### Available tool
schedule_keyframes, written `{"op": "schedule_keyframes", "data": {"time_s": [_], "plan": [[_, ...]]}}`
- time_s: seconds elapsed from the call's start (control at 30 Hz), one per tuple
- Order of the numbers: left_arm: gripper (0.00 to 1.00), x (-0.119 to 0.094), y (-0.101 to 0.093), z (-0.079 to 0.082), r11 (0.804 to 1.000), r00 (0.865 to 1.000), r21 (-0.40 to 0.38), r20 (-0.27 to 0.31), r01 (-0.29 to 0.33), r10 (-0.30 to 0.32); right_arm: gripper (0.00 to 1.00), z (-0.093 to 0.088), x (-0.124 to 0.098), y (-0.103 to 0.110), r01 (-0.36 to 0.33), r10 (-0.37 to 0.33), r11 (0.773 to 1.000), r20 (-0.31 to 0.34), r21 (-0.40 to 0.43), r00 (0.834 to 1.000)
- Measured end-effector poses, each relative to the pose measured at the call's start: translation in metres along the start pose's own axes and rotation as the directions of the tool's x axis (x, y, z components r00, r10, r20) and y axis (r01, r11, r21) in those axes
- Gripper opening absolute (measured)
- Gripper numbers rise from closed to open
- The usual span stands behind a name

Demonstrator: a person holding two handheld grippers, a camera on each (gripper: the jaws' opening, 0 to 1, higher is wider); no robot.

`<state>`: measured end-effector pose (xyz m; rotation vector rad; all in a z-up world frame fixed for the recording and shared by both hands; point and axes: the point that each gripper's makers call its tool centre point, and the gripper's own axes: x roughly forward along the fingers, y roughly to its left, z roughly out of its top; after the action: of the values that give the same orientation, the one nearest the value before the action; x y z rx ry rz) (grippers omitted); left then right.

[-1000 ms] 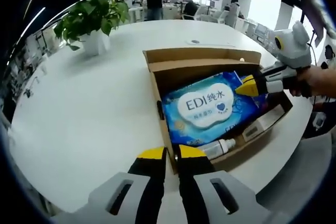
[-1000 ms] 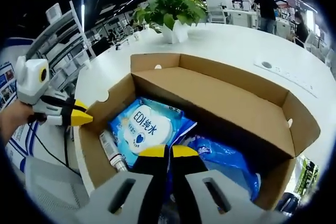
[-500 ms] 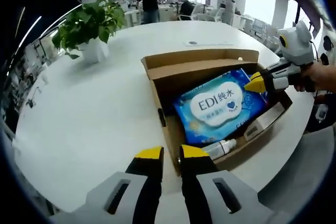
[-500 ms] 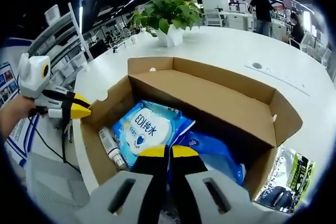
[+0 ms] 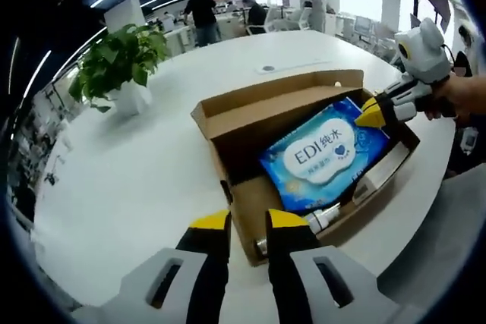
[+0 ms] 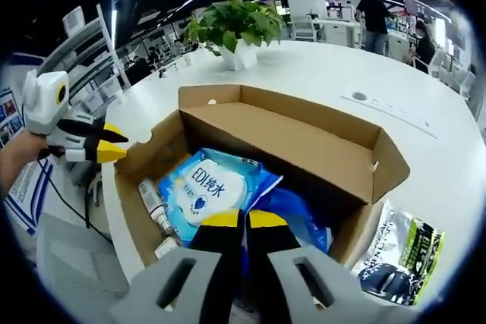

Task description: Operate the shoe box by opening the lid, removing the specified soft item, and placing it in the target area until the item is outside and the box remains undamaged.

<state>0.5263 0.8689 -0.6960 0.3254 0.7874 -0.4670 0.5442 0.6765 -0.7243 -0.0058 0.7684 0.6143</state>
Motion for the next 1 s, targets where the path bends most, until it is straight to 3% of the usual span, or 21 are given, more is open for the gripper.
{"op": "schedule_keyframes", "data": {"time_s": [0.23, 0.37, 0.53, 0.63, 1.0], "plan": [[0.16, 0.012, -0.015, 0.007, 0.997, 0.997, -0.007, -0.007, 0.073, -0.073, 0.0, -0.004, -0.006, -0.011, 0.02, -0.02, 1.0, -0.007, 0.004, 1.0], [0.17, 0.021, -0.022, 0.006, 0.994, 0.994, 0.012, -0.036, 0.107, -0.107, 0.0, -0.006, -0.009, -0.016, 0.039, -0.039, 0.999, -0.018, -0.034, 0.999], [0.17, 0.036, -0.036, 0.01, 0.985, 0.983, -0.006, -0.05, 0.174, -0.175, 0.0, -0.007, -0.01, -0.018, 0.045, -0.047, 0.996, -0.025, -0.071, 0.999], [0.17, 0.042, -0.047, 0.01, 0.972, 0.971, -0.06, -0.054, 0.229, -0.233, 0.0, -0.008, -0.011, -0.019, 0.047, -0.05, 0.996, -0.028, -0.082, 0.998], [0.15, 0.067, -0.064, 0.004, 0.936, 0.94, -0.16, -0.089, 0.313, -0.329, 0.0, -0.011, -0.013, -0.025, 0.051, -0.055, 0.994, -0.033, -0.093, 0.998]]}}
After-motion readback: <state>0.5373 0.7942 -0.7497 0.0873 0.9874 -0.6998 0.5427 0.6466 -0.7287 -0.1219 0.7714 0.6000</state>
